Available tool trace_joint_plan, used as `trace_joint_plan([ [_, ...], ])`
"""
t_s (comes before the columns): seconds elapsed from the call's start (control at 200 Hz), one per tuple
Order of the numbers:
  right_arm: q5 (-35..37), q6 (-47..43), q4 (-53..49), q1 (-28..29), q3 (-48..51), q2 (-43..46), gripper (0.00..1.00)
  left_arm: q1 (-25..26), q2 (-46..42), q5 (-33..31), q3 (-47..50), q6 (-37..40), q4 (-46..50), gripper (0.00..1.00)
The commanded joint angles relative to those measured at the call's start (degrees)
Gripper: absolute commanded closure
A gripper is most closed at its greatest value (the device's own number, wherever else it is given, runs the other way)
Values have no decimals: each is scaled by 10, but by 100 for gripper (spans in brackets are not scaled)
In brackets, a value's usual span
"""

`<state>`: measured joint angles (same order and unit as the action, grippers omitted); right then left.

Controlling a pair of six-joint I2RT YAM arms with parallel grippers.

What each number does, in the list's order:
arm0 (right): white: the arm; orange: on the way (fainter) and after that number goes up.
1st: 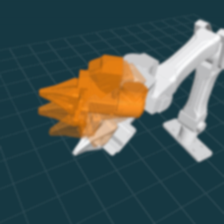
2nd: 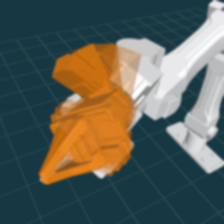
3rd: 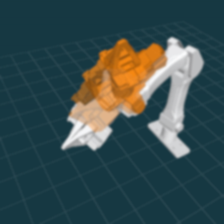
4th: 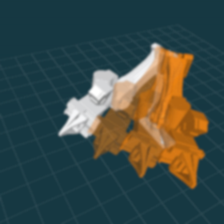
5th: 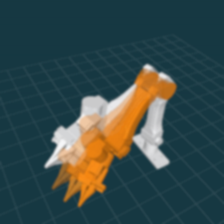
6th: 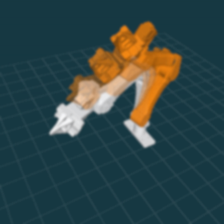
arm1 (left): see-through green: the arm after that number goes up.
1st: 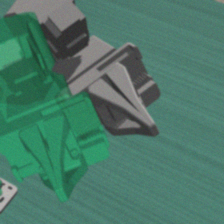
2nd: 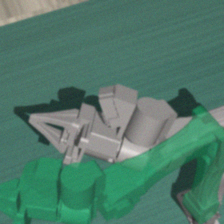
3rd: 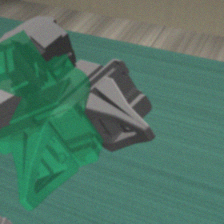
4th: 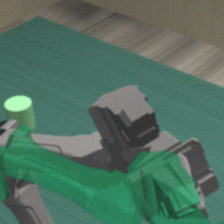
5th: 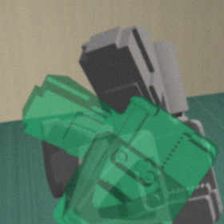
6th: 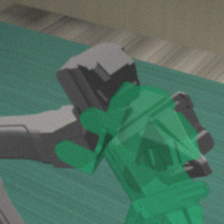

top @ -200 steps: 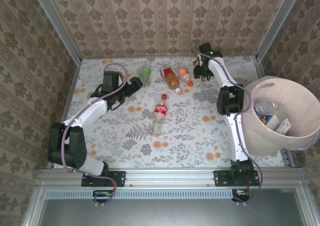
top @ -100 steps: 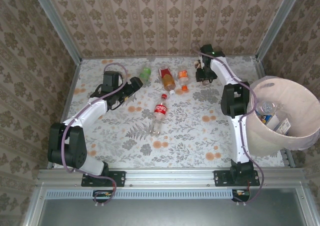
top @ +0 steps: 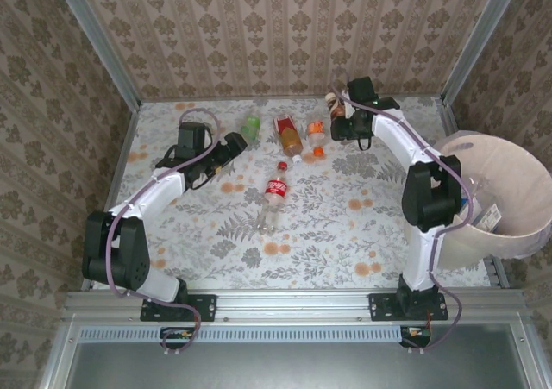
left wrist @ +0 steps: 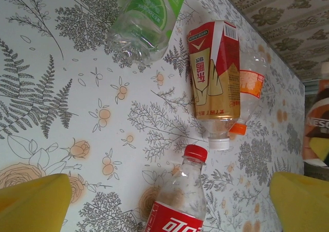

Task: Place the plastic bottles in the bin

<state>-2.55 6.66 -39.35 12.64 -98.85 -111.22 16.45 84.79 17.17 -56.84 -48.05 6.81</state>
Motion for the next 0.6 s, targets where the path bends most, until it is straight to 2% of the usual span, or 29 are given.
trace_joint_plan([
  [0.0, -61, 20, 49, 13, 20, 59, 47, 4, 5, 9, 0, -7, -11, 0],
  [0.295, -72, 49, 58, 28, 13, 148, 48, 7, 5, 11, 1, -5, -12, 0],
  [0.595, -27, 34, -61, 24, -27, 233, 47, 8, 19, 20, -8, -6, -18, 0],
])
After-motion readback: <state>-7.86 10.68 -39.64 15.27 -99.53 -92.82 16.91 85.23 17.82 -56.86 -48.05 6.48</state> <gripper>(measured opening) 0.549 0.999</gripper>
